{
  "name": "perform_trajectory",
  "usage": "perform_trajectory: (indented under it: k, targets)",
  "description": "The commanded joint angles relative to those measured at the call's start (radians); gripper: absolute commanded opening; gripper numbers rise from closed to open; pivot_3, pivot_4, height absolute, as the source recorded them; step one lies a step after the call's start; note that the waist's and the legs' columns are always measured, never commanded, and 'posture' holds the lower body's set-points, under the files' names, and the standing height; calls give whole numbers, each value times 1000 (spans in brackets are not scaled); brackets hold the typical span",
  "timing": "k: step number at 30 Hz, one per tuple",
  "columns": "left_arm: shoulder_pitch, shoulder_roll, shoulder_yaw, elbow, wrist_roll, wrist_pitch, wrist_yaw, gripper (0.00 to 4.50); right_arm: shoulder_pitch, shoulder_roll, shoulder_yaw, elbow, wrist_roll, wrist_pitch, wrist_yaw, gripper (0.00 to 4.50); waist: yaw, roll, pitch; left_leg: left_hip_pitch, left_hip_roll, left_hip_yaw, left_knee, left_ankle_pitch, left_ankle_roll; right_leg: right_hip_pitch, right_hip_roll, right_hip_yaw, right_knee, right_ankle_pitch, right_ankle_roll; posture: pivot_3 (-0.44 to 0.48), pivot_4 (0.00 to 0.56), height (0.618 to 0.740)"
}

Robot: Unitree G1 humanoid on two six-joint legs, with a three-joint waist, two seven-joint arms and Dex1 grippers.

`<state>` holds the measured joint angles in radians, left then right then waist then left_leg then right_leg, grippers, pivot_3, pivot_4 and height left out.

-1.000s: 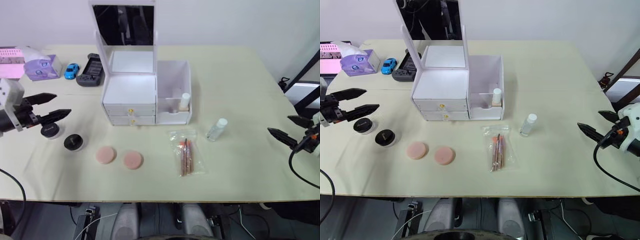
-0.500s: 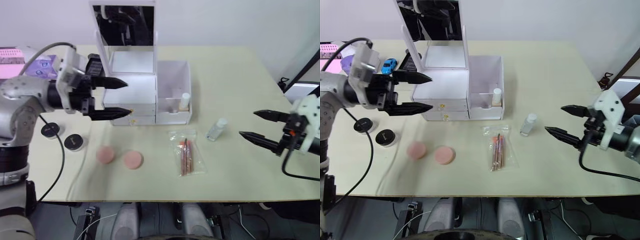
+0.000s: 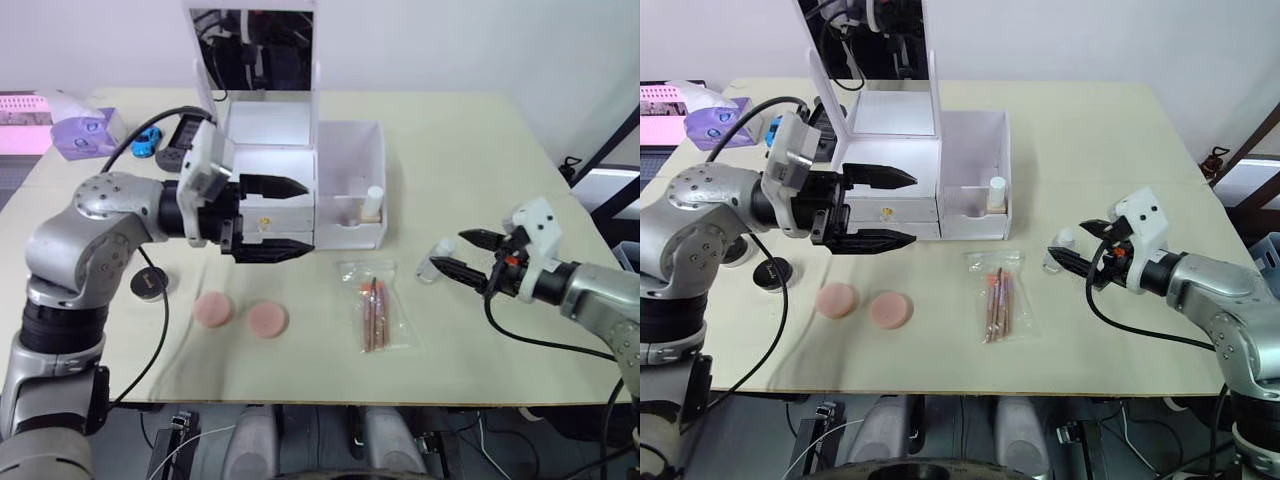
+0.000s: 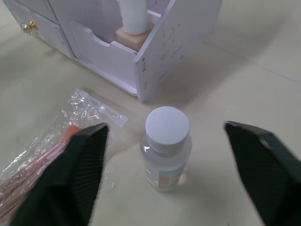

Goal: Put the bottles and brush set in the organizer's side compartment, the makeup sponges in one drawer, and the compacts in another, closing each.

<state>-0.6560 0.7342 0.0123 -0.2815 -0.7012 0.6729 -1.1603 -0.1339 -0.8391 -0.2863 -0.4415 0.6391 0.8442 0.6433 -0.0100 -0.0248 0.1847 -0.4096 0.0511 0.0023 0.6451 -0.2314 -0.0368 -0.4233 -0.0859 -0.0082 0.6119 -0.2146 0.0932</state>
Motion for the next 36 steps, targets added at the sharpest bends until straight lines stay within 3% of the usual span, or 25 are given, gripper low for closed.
perform_trajectory:
  k: [1, 11, 16, 26, 36]
  targets:
    - [6, 6, 13, -33, -6, -7, 11, 4500, -27, 8, 2, -3, -11, -25, -2, 3652, 0, 0, 0, 0, 0, 0, 0, 0, 0, 0, 0, 0, 0, 0, 0, 0, 150, 729]
    - [20, 9, 6, -26, 37, -56, 34, 4500, -45, 36, 20, 18, -3, -13, -6, 3652, 0, 0, 0, 0, 0, -1, 0, 0, 0, 0, 1, 0, 0, -2, 3, 0, 150, 729]
    - [28, -2, 6, -29, 50, -70, 44, 4500, -39, 54, 29, 23, -8, -13, -17, 1370, 0, 0, 0, 0, 0, -1, 0, 0, 0, 0, 1, 0, 0, 0, 0, 0, 150, 729]
    - [18, 1, 29, -2, 53, -75, 55, 4500, -52, 39, -21, -7, 31, -20, 16, 1370, 0, 0, 0, 0, 0, -2, 0, 0, 0, 0, 3, 1, 0, 0, 0, 0, 150, 729]
    - [103, 36, 86, 52, 68, -108, 66, 4500, -378, -29, 3, -30, 248, 160, 40, 1370, -3, 0, 0, 0, 1, -4, -1, 0, 0, -1, 4, 2, 0, 0, -1, 0, 150, 729]
